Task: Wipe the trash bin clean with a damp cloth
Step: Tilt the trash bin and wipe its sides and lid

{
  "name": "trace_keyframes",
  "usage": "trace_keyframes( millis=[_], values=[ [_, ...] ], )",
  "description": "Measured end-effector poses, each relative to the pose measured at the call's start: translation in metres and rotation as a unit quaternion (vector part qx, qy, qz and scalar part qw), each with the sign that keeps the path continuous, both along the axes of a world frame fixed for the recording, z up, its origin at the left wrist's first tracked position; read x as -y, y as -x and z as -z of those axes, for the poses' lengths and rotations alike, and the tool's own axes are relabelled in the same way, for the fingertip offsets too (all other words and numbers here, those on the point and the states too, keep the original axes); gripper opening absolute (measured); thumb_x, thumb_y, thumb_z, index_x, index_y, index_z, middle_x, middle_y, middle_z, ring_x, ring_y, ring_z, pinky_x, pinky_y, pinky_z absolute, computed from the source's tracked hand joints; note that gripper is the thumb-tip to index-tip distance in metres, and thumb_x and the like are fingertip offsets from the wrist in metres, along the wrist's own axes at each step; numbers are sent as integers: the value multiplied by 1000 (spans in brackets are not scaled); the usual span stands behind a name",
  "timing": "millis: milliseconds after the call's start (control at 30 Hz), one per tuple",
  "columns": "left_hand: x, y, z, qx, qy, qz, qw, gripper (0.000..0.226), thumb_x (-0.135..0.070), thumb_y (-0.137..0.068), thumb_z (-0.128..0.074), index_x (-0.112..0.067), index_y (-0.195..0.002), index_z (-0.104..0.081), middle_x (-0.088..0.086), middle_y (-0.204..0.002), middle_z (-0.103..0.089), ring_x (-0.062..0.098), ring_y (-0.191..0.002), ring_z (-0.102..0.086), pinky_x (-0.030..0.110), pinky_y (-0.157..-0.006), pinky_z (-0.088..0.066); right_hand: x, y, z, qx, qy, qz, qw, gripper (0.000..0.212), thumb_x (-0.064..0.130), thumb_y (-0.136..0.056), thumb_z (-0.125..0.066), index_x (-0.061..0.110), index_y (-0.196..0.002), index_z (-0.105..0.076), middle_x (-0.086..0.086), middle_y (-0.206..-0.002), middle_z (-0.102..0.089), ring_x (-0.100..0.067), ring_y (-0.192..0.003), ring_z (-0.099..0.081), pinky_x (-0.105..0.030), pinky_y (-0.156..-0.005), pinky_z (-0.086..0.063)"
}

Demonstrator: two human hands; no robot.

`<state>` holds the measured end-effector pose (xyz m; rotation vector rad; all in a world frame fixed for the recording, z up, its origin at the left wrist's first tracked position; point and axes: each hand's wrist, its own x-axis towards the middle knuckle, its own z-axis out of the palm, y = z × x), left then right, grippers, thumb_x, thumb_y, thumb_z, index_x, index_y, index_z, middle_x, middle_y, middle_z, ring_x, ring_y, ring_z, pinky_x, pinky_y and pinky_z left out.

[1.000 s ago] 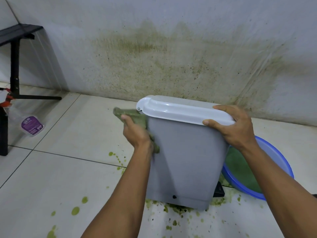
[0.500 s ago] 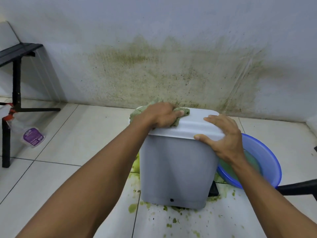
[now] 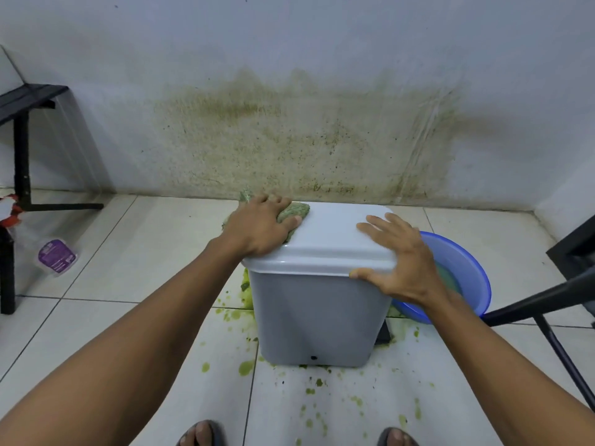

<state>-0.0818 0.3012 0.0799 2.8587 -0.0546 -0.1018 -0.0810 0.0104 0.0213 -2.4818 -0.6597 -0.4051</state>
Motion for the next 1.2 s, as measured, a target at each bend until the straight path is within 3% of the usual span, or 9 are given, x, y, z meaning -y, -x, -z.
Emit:
trace_keyframes(
  millis=[200,400,500,600,700,833,967,1100,1200],
  values=[
    [0,6,3,24,17,-18,999,60,-59,-102,-38,-32,-156,-39,-9,-163,-35,16,-153,-23,45,-118,-25,-39,25,-13,19,175,33,984,97,90,-73,-36,36,-153,-36,-6,-158,-40,-28,-150,-31,-71,-117,-2],
    [5,35,8,48,4,-8,999,59,-54,-105,-36,-28,-158,-35,-8,-164,-33,17,-153,-19,41,-118,-24,-52,43,8,141,152,4,978,86,78,-81,-52,19,-143,-56,-12,-148,-54,-38,-137,-48,-56,-112,-36],
    [18,55,15,50,-10,-14,999,69,-60,-100,-24,-24,-160,-31,-3,-166,-30,21,-154,-18,43,-123,-21,-24,26,11,200,112,-84,970,81,73,-79,-64,18,-139,-60,-9,-146,-56,-35,-137,-50,-55,-108,-41],
    [42,79,26,57,-23,20,998,76,-61,-97,-15,-23,-162,-22,-2,-170,-19,21,-158,-7,46,-127,-12,8,0,6,134,127,-165,969,82,67,-81,-67,23,-148,-50,-2,-158,-41,-28,-149,-33,-57,-116,-31],
    [44,74,26,51,-5,49,998,75,-62,-98,-16,-25,-163,-21,-3,-170,-17,18,-158,-5,45,-128,-10,13,-13,-3,32,128,-161,978,83,70,-84,-58,31,-154,-36,6,-165,-25,-19,-156,-12,-61,-120,-16],
    [25,25,18,31,24,46,998,64,-57,-105,-32,-25,-161,-27,-1,-170,-19,19,-157,-9,42,-126,-13,-44,19,-5,-1,87,-51,995,101,88,-77,-40,24,-154,-38,-1,-165,-26,-18,-157,-2,-68,-118,-1],
    [16,-3,18,15,3,24,1000,70,-63,-101,-28,-27,-161,-25,1,-169,-21,26,-155,-16,52,-123,-20,-117,62,5,-42,69,71,994,119,94,-67,-30,19,-159,-25,-6,-169,-9,-26,-155,12,-75,-110,15],
    [19,3,16,2,-1,-36,999,66,-60,-103,-33,-28,-160,-28,4,-164,-33,35,-148,-27,54,-116,-28,-109,52,17,-20,-20,61,998,111,91,-63,-49,22,-150,-46,-4,-164,-29,-22,-155,-12,-72,-115,10],
    [33,16,12,-4,-29,-55,998,64,-53,-105,-32,-17,-158,-29,16,-154,-43,43,-137,-35,52,-110,-32,-59,19,13,-57,-52,-67,995,104,83,-59,-67,33,-148,-47,9,-164,-29,-13,-156,-6,-69,-118,2]
  ],
)
